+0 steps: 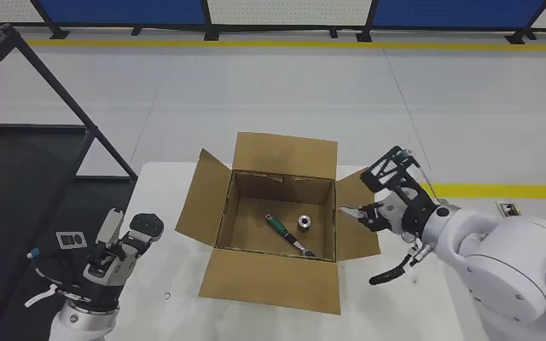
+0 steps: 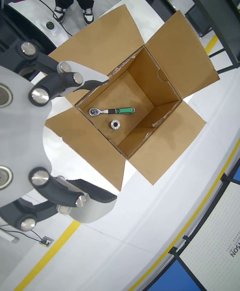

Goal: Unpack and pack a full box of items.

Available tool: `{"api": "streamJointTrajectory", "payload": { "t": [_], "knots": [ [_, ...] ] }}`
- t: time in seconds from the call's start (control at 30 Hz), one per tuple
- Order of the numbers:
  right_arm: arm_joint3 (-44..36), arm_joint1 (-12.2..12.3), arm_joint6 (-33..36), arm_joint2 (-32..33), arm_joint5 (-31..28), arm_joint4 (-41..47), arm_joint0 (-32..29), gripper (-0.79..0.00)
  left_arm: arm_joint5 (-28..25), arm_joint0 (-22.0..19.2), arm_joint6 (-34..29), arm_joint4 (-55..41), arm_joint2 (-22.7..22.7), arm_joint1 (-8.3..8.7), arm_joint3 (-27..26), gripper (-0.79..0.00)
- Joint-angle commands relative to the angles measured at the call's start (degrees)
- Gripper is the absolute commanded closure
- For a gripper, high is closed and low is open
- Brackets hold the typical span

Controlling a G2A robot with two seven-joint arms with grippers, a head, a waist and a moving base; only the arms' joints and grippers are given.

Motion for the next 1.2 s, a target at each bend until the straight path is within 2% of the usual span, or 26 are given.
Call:
{"api": "streamJointTrajectory", "payload": {
  "t": [0.0, 0.1, 0.53, 0.63, 0.8, 1.0, 1.17],
  "knots": [
    [2.1, -0.4, 0.3, -3.4, 0.7, 0.1, 2.5, -0.785, 0.0, 0.0, 0.0, 0.0, 0.0, 0.0, 0.0, -0.785],
    [3.9, -0.6, 1.1, -5.3, 2.0, -1.9, 4.6, -0.785, 0.0, 0.0, 0.0, 0.0, 0.0, 0.0, 0.0, -0.785],
    [3.9, -0.6, 1.1, -5.3, 2.0, -1.9, 4.6, -0.785, 0.0, 0.0, 0.0, 0.0, 0.0, 0.0, 0.0, -0.785],
    [5.4, -0.8, -0.1, -8.5, -3.2, -1.1, 4.7, -0.785, 0.0, 0.0, 0.0, 0.0, 0.0, 0.0, 0.0, -0.785],
    [13.4, -2.2, 2.3, -16.4, -9.3, 1.6, 12.2, -0.785, 0.0, 0.0, 0.0, 0.0, 0.0, 0.0, 0.0, -0.785],
    [28.8, -5.8, 4.9, -28.3, -14.6, 7.4, 24.2, -0.785, 0.0, 0.0, 0.0, 0.0, 0.0, 0.0, 0.0, -0.785],
    [39.5, -9.5, 3.8, -36.9, -15.7, 9.3, 30.6, -0.785, 0.0, 0.0, 0.0, 0.0, 0.0, 0.0, 0.0, -0.785]
  ]
}}
